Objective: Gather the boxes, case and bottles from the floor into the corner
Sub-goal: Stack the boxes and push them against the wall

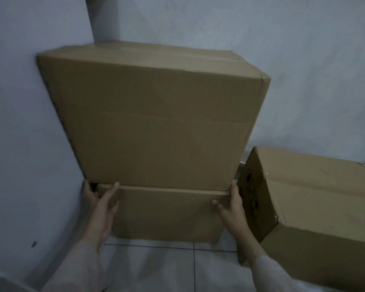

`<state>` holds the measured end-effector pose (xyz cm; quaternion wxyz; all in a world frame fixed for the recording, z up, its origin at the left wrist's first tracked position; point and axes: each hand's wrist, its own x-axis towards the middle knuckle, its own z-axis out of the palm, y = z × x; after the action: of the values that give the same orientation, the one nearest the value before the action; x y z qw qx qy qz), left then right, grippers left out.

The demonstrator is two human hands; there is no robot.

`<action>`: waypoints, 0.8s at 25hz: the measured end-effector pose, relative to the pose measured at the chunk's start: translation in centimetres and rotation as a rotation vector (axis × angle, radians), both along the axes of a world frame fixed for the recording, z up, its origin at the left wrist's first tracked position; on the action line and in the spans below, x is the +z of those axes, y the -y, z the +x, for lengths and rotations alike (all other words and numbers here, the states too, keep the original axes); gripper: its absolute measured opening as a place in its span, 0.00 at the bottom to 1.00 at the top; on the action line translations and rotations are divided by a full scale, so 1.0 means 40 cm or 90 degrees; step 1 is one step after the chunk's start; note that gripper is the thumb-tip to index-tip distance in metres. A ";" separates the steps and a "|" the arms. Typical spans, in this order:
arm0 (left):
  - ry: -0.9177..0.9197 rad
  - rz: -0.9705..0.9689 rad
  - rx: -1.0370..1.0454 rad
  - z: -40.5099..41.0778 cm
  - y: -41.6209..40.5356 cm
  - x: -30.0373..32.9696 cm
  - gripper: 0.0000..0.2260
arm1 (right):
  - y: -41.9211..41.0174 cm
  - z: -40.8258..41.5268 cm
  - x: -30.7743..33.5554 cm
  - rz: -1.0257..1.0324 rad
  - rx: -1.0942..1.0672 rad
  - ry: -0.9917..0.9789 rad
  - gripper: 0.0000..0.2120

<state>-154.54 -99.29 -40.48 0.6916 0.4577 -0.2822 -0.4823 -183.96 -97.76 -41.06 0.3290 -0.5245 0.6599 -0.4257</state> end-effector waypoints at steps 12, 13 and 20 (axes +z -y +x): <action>0.027 0.040 0.045 -0.011 -0.019 -0.002 0.25 | -0.011 -0.032 0.007 -0.038 -0.019 0.307 0.26; 0.030 0.041 0.048 -0.011 -0.017 -0.005 0.23 | -0.016 -0.031 0.008 -0.047 -0.010 0.290 0.25; 0.039 0.035 0.054 -0.026 -0.004 -0.013 0.21 | -0.028 -0.013 0.002 -0.100 0.019 0.117 0.26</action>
<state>-155.58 -99.11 -41.02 0.6896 0.5027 -0.2705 -0.4456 -184.46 -96.66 -40.96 0.3523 -0.5173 0.5839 -0.5170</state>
